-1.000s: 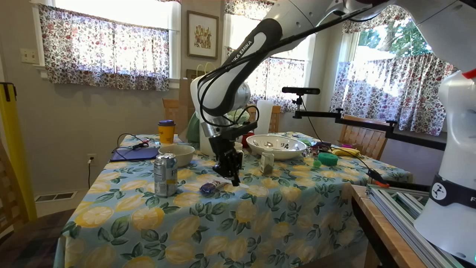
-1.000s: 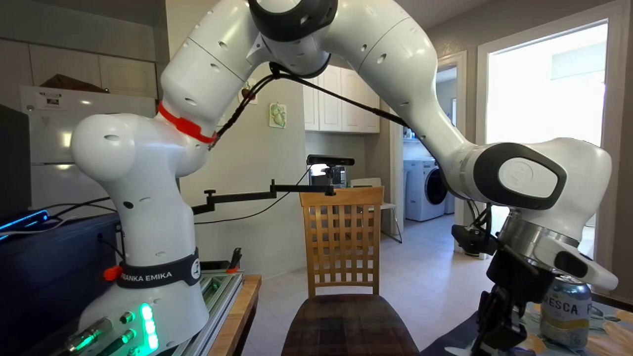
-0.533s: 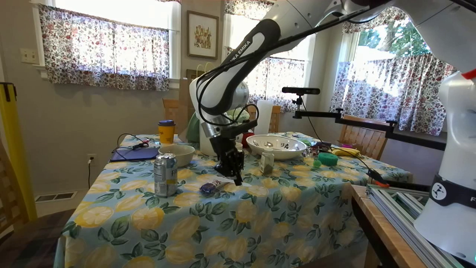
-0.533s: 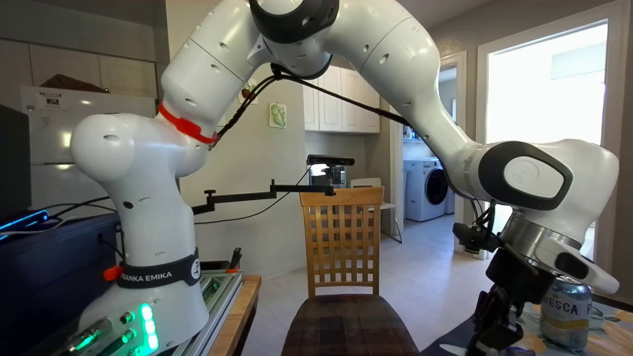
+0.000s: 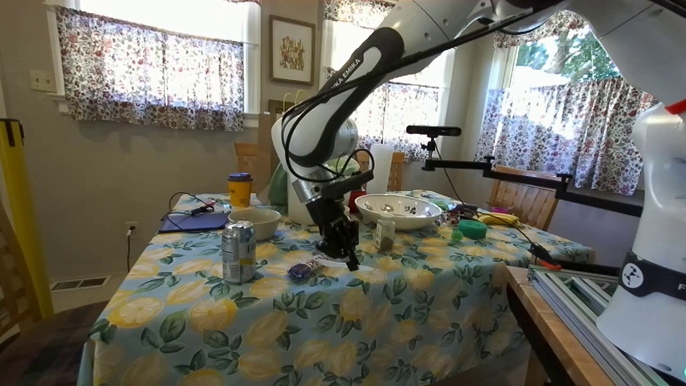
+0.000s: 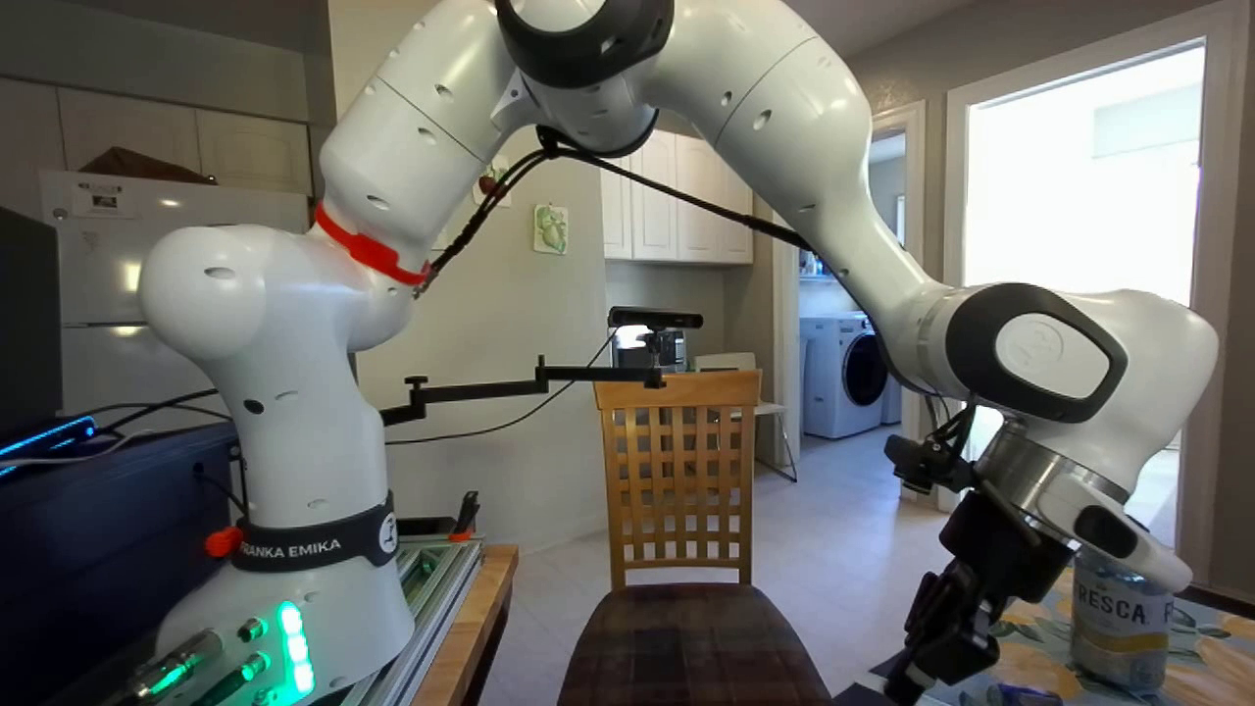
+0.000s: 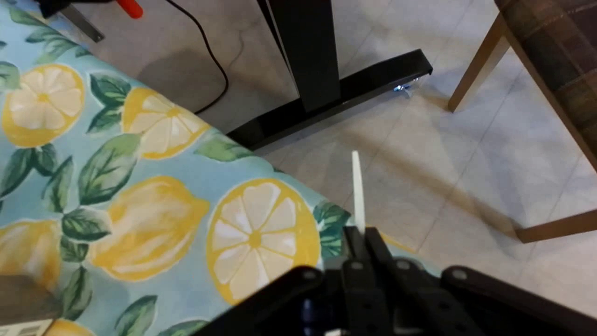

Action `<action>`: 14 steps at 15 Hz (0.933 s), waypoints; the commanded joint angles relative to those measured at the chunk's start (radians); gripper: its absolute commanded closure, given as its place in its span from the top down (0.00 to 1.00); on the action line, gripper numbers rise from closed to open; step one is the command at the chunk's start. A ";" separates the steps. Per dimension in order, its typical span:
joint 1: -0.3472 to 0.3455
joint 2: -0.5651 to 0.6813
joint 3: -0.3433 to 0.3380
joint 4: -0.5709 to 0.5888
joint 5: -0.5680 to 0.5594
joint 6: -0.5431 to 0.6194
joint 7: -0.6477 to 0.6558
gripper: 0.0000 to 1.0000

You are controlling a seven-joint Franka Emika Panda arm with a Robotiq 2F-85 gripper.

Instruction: Cut the snack with the plastic knife

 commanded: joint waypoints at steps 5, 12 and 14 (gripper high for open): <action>-0.022 0.008 0.011 0.016 0.029 -0.085 -0.046 0.01; -0.016 -0.041 -0.051 -0.049 0.009 0.116 0.044 0.01; -0.017 -0.041 -0.072 -0.055 0.002 0.145 0.057 0.01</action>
